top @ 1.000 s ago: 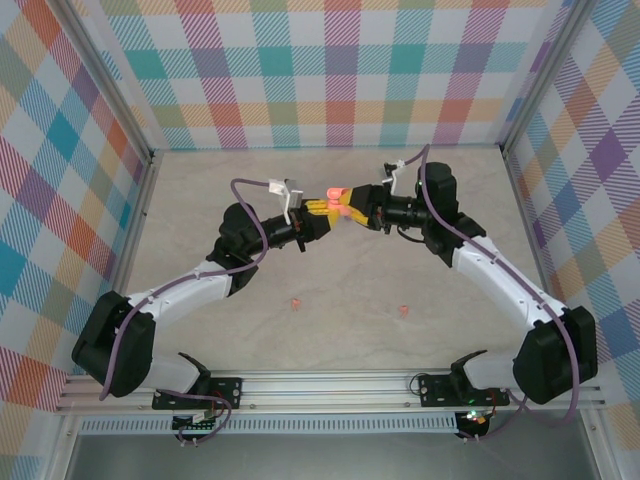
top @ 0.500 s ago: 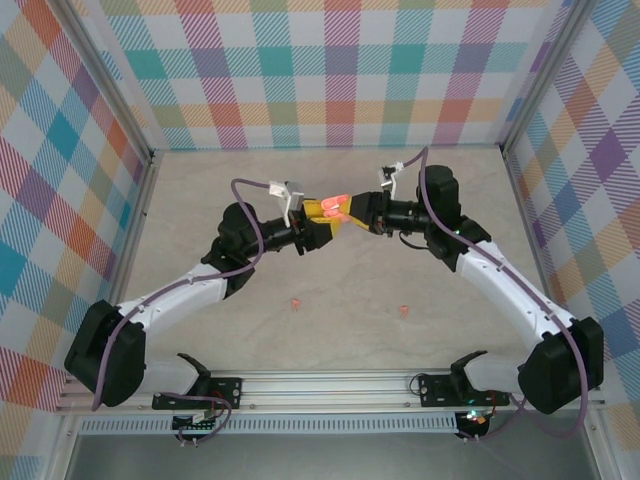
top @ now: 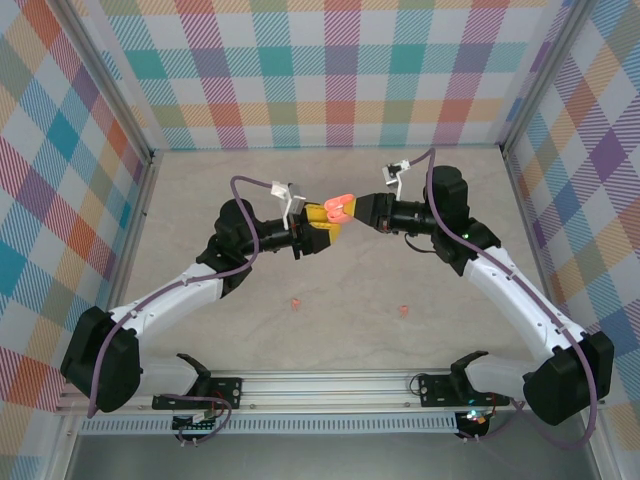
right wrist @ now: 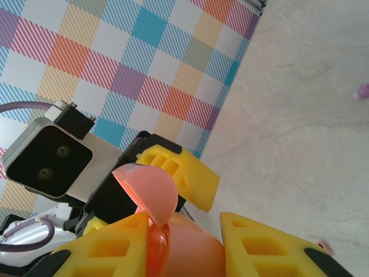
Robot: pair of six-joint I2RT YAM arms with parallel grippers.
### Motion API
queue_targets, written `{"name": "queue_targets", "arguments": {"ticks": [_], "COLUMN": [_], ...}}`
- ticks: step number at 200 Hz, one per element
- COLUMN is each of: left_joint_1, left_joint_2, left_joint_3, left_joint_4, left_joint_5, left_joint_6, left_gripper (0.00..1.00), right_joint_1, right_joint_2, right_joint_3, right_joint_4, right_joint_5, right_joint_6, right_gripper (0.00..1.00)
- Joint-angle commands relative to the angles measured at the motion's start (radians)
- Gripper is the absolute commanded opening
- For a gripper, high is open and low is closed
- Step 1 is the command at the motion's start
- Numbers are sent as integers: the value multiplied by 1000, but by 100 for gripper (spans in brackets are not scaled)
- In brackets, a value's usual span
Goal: Insert the wireless bluetooth earbuds into the charging case
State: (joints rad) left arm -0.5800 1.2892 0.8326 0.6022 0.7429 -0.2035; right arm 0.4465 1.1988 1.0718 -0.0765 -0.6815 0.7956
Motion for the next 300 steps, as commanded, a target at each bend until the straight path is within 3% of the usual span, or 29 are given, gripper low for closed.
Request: {"name": "queue_targets", "arguments": {"ticks": [1, 50, 95, 122, 137, 155, 180, 204, 224, 246, 278, 300], "left_joint_1": [9, 9, 8, 8, 8, 8, 8, 8, 8, 8, 8, 8], "left_joint_2": [-8, 11, 25, 10, -3, -8, -10, -4, 2, -2, -29, -76], "left_joint_3": [-4, 6, 6, -12, -25, -27, -22, -11, -6, -11, -36, -84], "left_joint_4": [31, 57, 89, 87, 87, 82, 82, 92, 88, 82, 14, -45], "left_joint_5": [29, 19, 21, 2, -14, -28, -37, -13, 4, 1, -58, -137], "left_joint_6": [43, 36, 19, 22, 23, 22, 19, 10, 8, 9, 41, 87], "left_gripper": [43, 43, 20, 15, 22, 42, 45, 36, 19, 11, 7, 4], "right_joint_1": [6, 6, 6, 6, 6, 6, 6, 6, 5, 6, 5, -6], "right_joint_2": [-7, 5, 14, 21, 22, 26, 31, 28, 31, 32, 12, 3], "right_joint_3": [13, 8, 8, 8, 7, 5, 5, 3, 2, 5, 19, 26], "right_joint_4": [2, 20, 13, -3, -5, 3, 13, 19, 22, -3, -91, -149], "right_joint_5": [-29, -50, -57, -62, -66, -78, -87, -92, -96, -82, 0, 47], "right_joint_6": [-33, -20, -19, -25, -27, -26, -16, -8, -2, -5, -32, -58], "right_gripper": [19, 19, 19, 20, 20, 19, 19, 19, 20, 28, 52, 58]}}
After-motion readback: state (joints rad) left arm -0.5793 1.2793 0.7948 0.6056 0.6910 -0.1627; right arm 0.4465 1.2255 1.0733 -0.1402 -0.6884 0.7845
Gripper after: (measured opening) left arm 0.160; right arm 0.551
